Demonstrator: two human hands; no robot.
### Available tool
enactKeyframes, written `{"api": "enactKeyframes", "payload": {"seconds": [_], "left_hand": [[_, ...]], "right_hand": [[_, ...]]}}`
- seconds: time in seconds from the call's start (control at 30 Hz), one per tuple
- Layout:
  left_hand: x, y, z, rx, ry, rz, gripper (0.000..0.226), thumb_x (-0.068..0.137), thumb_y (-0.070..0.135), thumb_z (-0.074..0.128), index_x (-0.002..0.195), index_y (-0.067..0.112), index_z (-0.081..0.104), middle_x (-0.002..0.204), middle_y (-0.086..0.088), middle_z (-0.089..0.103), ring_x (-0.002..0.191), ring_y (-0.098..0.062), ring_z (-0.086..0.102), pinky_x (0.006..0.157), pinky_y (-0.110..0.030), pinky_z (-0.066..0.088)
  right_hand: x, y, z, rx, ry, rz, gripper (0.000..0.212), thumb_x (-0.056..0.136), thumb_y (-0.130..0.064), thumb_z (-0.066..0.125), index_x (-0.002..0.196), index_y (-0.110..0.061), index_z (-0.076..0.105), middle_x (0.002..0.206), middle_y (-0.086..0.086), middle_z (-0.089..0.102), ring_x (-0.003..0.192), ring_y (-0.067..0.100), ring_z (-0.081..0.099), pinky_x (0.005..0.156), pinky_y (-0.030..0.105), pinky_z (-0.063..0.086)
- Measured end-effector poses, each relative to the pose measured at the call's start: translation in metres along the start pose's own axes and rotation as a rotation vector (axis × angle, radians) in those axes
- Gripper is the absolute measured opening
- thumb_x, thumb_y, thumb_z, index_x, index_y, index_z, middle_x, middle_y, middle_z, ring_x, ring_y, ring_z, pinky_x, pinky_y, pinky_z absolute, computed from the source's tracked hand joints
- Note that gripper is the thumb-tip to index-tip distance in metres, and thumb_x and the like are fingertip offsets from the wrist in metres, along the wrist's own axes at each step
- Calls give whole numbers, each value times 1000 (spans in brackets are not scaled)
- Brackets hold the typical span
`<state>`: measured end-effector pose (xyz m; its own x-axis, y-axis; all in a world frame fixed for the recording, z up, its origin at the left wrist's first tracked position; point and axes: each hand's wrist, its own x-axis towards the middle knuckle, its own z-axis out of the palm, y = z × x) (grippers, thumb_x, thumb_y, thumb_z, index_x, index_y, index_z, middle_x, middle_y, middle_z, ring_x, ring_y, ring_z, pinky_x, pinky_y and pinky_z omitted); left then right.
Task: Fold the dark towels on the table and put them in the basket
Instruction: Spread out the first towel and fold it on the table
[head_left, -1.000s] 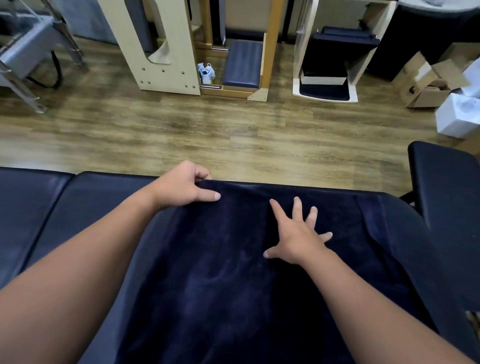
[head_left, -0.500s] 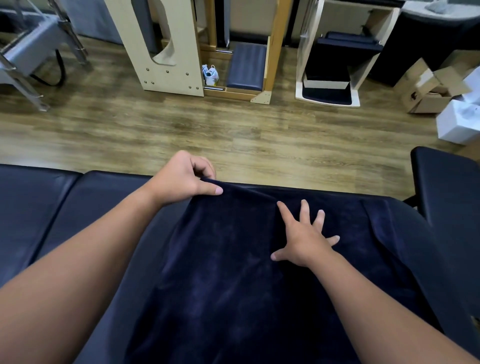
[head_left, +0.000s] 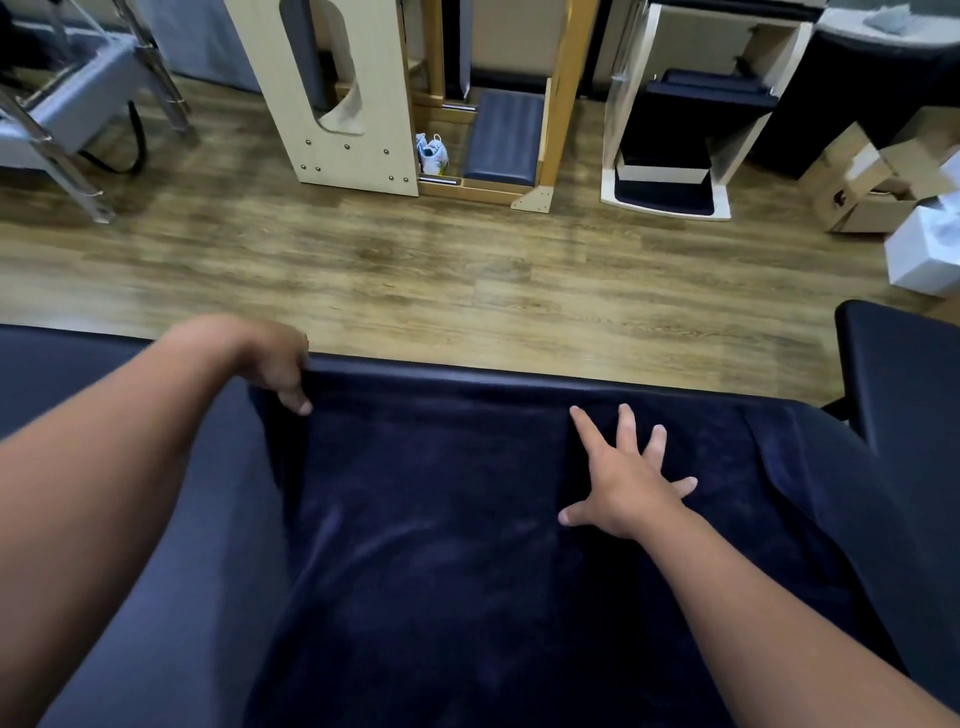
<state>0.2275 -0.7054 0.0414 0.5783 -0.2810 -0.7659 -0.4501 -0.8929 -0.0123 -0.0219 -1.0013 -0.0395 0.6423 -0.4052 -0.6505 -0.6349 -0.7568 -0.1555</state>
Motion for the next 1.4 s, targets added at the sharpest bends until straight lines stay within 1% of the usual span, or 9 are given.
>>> {"api": "enactKeyframes", "payload": {"seconds": [0.17,0.23,0.33,0.53,0.7,0.77,0.93,1.17,1.4], "left_hand": [[-12,-25,2,-1300,90,462,58,32,40,101,53,15,53,50,2,50,42,-7,48,41,-16,40],[-3,-32,6,-1060,152,357,60,45,49,99,56,15,50,51,2,45,44,-9,41,41,-18,34],[23,-42,10,-111,321,55,54,76,64,74,61,14,57,62,-1,55,64,-21,52,65,-30,38],[36,-4,34,319,452,-104,18,93,16,48,110,19,54,96,3,60,100,-24,55,109,-53,25],[-6,70,76,311,636,136,49,87,44,56,131,22,51,138,-8,48,125,-31,45,100,-47,41],[-30,127,100,126,457,176,81,80,72,57,148,37,30,150,-13,38,135,-39,38,103,-57,40],[-39,205,161,-42,131,70,139,56,77,80,137,65,-33,148,-16,-53,140,-60,-30,102,-80,25],[-33,204,166,-57,152,64,143,55,72,85,134,67,-35,146,-14,-56,140,-59,-32,102,-80,28],[-29,210,165,-50,139,10,145,54,70,87,128,71,-37,144,-10,-58,140,-57,-33,102,-80,26]], "right_hand": [[0,-1,1,6,17,8,132,67,-44,91,144,-66,-14,159,-11,-37,148,36,-30,107,82,9],[0,0,3,5,27,6,132,67,-44,91,143,-68,-13,159,-11,-36,149,35,-30,107,82,9],[0,0,3,-2,33,7,131,66,-45,91,143,-68,-13,160,-11,-35,149,35,-28,107,81,11],[0,1,4,-23,43,24,131,65,-47,91,143,-69,-12,160,-14,-33,150,33,-26,108,80,11],[-1,-1,1,0,38,36,133,62,-46,93,142,-69,-10,159,-14,-36,148,35,-30,108,80,5],[-4,0,-3,2,44,64,136,58,-49,94,142,-69,-12,159,-10,-37,147,37,-31,108,81,4],[-10,20,1,51,81,147,145,46,-76,85,143,-64,-22,158,-1,-40,146,41,-31,108,81,7],[-7,101,-1,136,227,289,106,64,-102,29,149,-58,-16,166,15,-16,151,44,-5,111,75,8],[13,158,-28,35,327,279,83,91,-76,35,159,-38,6,168,10,-9,152,42,-13,112,76,4]]}}
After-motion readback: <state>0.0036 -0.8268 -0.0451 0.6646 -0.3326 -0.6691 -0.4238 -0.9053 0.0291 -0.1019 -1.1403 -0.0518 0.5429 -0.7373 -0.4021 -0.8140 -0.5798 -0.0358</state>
